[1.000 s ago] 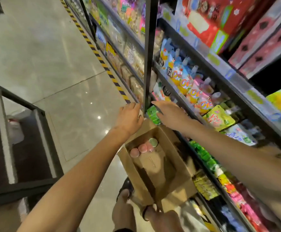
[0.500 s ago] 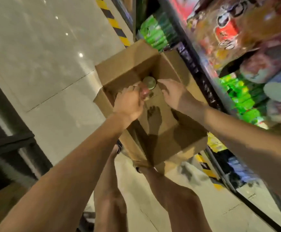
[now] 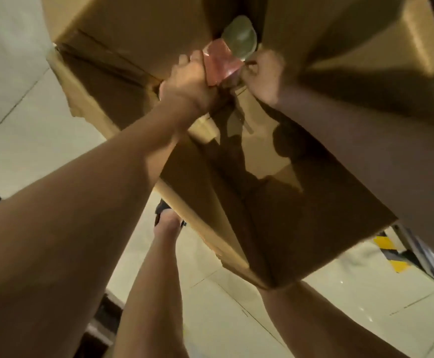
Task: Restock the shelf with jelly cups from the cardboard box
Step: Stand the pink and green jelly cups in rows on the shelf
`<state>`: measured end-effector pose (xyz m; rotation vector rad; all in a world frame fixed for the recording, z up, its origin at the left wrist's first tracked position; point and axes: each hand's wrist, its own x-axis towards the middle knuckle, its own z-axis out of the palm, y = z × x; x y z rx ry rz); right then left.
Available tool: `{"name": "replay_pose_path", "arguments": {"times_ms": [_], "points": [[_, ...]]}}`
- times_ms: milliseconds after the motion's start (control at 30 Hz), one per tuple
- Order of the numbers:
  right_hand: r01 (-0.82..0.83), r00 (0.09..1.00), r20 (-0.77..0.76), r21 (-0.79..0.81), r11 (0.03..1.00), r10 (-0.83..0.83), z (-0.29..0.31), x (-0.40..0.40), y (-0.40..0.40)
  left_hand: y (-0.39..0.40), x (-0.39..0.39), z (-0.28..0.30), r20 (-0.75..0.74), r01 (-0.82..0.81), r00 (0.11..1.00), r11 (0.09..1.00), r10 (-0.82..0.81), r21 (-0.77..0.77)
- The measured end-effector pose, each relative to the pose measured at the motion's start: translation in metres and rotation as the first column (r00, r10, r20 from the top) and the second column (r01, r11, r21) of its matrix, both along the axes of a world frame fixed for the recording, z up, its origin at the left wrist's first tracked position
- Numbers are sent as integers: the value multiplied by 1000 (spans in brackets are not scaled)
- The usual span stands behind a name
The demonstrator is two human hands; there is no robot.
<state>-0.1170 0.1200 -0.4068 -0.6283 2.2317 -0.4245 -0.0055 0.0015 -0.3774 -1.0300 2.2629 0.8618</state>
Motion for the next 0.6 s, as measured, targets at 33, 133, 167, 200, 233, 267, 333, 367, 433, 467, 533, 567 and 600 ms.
{"name": "replay_pose_path", "arguments": {"times_ms": [33,133,167,200,233,267,333,367,433,467,533,567,600], "points": [[-19,1000,-16,-16,1000,18,-12,1,-2,-3,-3,-10,-4,-17,1000,1000,17,3],[-33,998,-60,-33,999,31,-37,1,-7,-13,-16,-32,16,-22,1000,1000,22,-10],[-24,997,-69,-22,999,23,-44,0,-12,-14,-20,-38,31,-14,999,1000,14,-11],[-16,996,-85,-9,1000,15,-50,-1,-17,-15,-23,-43,43,-5,999,1000,6,-8],[-6,995,-96,-1,1000,6,-55,-1,-24,-15,-26,-49,49,-1,999,1000,1,4],[-8,995,-100,7,1000,9,-59,-2,-30,-16,-29,-55,49,-2,999,1000,1,20],[-38,993,-111,27,999,41,-67,-2,-43,-18,-31,-65,27,-19,999,999,18,51],[-54,990,-125,48,997,60,-70,-2,-47,-18,-31,-68,11,-33,999,997,32,63],[-81,975,-197,116,990,103,-72,1,-53,-17,-30,-73,-1,-39,999,998,39,58],[-88,964,-238,141,986,120,-72,3,-53,-17,-29,-77,-11,-35,999,998,35,45],[-80,958,-262,153,985,119,-76,6,-52,-18,-31,-81,-33,-40,999,999,41,31],[-54,968,-236,149,987,89,-78,7,-52,-17,-32,-83,-32,-45,998,999,46,27],[-19,978,-201,142,990,47,-80,5,-52,-18,-35,-84,-25,-43,999,999,43,21]]}}
